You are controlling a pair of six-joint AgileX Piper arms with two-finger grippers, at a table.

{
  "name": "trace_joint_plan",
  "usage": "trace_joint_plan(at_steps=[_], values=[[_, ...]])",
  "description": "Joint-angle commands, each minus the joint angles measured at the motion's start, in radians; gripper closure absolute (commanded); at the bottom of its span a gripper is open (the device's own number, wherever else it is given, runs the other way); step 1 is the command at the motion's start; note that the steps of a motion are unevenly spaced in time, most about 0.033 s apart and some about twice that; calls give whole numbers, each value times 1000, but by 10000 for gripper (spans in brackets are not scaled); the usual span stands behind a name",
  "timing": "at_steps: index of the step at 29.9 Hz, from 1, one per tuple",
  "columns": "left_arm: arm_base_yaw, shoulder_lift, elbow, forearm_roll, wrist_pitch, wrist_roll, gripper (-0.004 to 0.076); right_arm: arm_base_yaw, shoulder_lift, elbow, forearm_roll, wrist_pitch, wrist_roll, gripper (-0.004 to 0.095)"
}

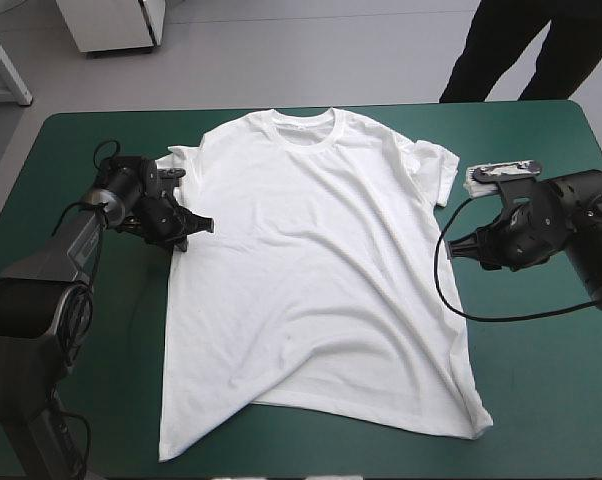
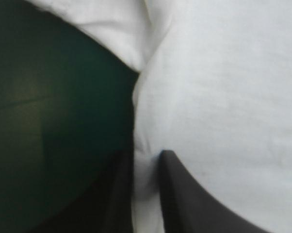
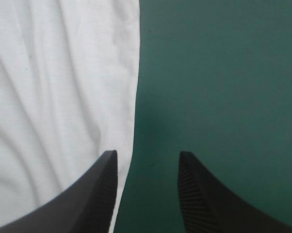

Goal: Fold the cloth

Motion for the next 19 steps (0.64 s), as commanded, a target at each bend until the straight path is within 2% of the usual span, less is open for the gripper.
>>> trace_joint_plan(at_steps=[1, 10, 14, 19], values=[[-4, -26, -14, -45, -25, 6, 740, -19, 7, -39, -3, -37, 24, 530], [-4, -26, -14, -48, -20, 6, 746, -186, 228, -255, 276, -33, -76, 512], [-4, -26, -14, -55, -20, 6, 746, -169, 357, -374, 298, -10, -88, 462], [-4, -26, -14, -55, -24, 6, 746, -125, 474, -434, 245, -20, -89, 460]])
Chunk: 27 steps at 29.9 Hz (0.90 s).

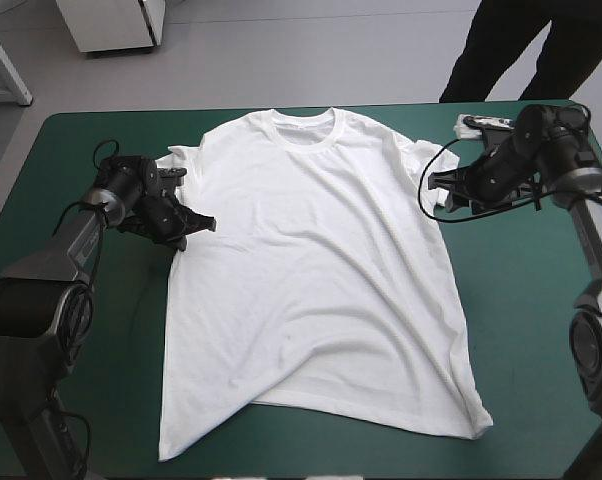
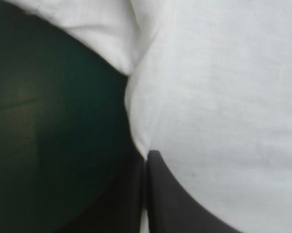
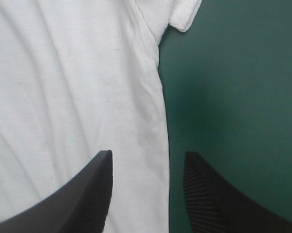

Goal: Fold the cloth

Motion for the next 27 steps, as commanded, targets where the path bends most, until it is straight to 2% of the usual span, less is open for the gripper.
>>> trace_joint_plan(at_steps=[1, 8, 18, 22, 24, 27], values=[[-4, -27, -11, -38, -23, -2, 746, 26, 19, -49, -15, -26, -18, 460], [-4, -27, -11, -83, -32, 20, 746, 82, 125, -49, -94, -84, 0, 461], [-4, -27, -11, -112, -37, 44, 746, 86, 221, -55, -135, -119, 17, 477], [-4, -27, -11, -112, -42, 44, 746, 94, 247, -55, -133, -112, 21, 576], [-4, -27, -11, -112, -42, 44, 746, 101, 257, -55, -131, -96, 21, 658], [-4, -27, -11, -112, -40, 44, 746, 114, 264, -55, -135, -67, 21, 901]])
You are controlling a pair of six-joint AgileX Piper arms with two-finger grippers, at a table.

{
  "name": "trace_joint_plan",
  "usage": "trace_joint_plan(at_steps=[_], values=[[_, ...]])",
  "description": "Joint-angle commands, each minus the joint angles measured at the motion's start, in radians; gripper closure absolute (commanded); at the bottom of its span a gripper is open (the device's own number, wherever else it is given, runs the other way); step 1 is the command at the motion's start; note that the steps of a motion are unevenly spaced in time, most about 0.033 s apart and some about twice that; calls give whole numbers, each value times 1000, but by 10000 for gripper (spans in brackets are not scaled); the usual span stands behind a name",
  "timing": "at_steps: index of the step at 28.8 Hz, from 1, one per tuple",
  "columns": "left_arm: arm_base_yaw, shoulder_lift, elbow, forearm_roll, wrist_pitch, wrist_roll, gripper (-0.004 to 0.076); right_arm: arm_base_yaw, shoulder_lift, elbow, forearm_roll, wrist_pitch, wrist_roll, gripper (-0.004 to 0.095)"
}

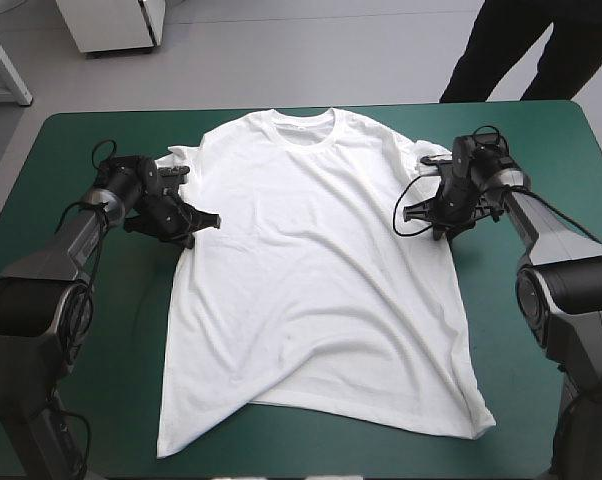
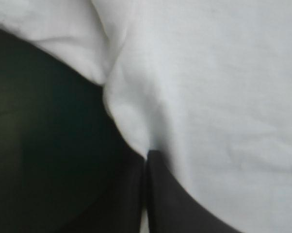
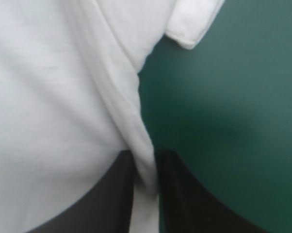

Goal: Fold the cloth

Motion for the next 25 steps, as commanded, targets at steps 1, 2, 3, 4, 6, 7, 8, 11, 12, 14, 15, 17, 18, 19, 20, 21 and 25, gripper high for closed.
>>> trace_joint_plan(at_steps=[1, 2, 3, 4, 6, 7, 8, 11, 12, 14, 15, 17, 18, 19, 20, 21, 25], values=[[-7, -29, -11, -38, -11, 2, 746, 20, -24, -16, 28, 22, -1, 916], [-7, -29, -11, -38, -5, 7, 746, 20, -28, -16, 28, 24, -1, 913], [-7, -29, -11, -38, 4, 19, 746, 20, -33, -16, 28, 27, -1, 916], [-7, -31, -13, -38, 15, 29, 746, 20, -40, -16, 28, 29, -1, 918], [-7, -44, -15, -38, 25, 35, 746, 20, -62, -17, 28, 29, -1, 919], [-7, -55, -15, -38, 25, 40, 746, 20, -77, -17, 28, 29, -1, 919], [-7, -66, -18, -38, 23, 46, 746, 20, -95, -17, 26, 27, -2, 919], [-7, -103, -44, -38, 32, 58, 746, 20, -155, -18, 13, 20, -2, 919], [-7, -120, -62, -38, 41, 70, 746, 20, -179, -23, 12, 16, -2, 919], [-7, -164, -107, -38, 57, 78, 746, 20, -246, -36, 3, 1, -2, 919], [-7, -179, -125, -38, 62, 80, 746, 20, -268, -47, -1, 1, -2, 919], [-7, -210, -159, -38, 68, 80, 746, 20, -308, -72, -25, 1, -4, 919], [-7, -224, -176, -38, 68, 80, 746, 20, -324, -85, -25, 1, -4, 919], [-7, -240, -193, -38, 68, 80, 746, 20, -343, -100, -25, -1, -4, 919], [-7, -256, -211, -38, 70, 83, 746, 20, -360, -116, -30, -4, -4, 919], [-7, -268, -229, -38, 70, 85, 746, 20, -373, -129, -33, -7, -4, 920], [-7, -325, -290, -38, 70, 102, 746, 20, -424, -206, -50, -3, -4, 920]])
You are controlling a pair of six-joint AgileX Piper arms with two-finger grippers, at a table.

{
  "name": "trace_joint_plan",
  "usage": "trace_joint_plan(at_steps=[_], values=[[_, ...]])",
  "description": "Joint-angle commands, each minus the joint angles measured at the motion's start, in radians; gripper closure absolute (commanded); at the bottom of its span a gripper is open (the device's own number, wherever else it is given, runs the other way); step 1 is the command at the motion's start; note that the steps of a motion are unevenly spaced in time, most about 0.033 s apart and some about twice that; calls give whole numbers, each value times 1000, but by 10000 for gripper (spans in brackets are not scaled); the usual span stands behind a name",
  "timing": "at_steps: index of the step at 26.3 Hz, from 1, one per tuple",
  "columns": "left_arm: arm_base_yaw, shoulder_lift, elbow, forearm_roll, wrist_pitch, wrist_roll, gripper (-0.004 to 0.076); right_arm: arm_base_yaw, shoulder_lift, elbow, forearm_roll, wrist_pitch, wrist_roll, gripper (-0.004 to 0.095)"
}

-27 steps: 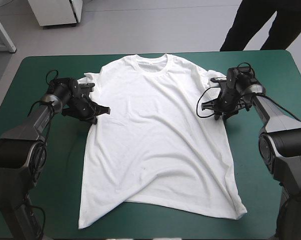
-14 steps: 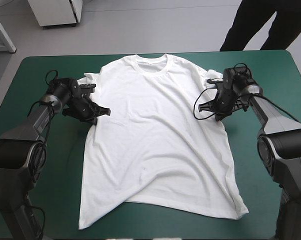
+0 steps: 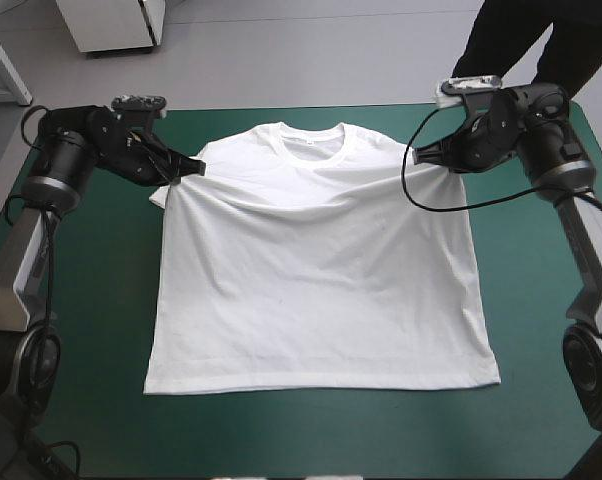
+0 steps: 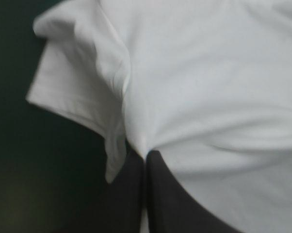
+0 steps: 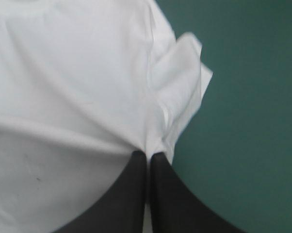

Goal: Fold the cloth

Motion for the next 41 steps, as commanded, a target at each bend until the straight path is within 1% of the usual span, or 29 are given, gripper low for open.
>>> trace_joint_plan(at_steps=[1, 10, 18, 25, 30, 35, 38, 41], values=[[-4, -103, -79, -18, -27, 8, 746, -1, -96, -101, -27, -24, -4, 920], [-4, -233, -255, -29, -13, 8, 746, -1, -229, -312, -30, -8, -4, 920], [-4, -294, -343, -44, -4, 24, 746, -1, -301, -319, -30, -15, -9, 920], [-4, -276, -350, -45, -26, 32, 746, -1, -279, -317, -45, -60, -13, 921], [-4, -219, -347, -45, -125, 32, 746, -1, -203, -317, -64, -171, -33, 921], [-4, -146, -347, -45, -289, 32, 746, -1, -117, -319, -131, -300, -22, 921], [-4, -103, -349, -45, -409, 32, 746, -1, -82, -319, -174, -396, -11, 920], [-4, -76, -362, -45, -491, 34, 746, -1, -73, -319, -208, -499, -4, 920]])
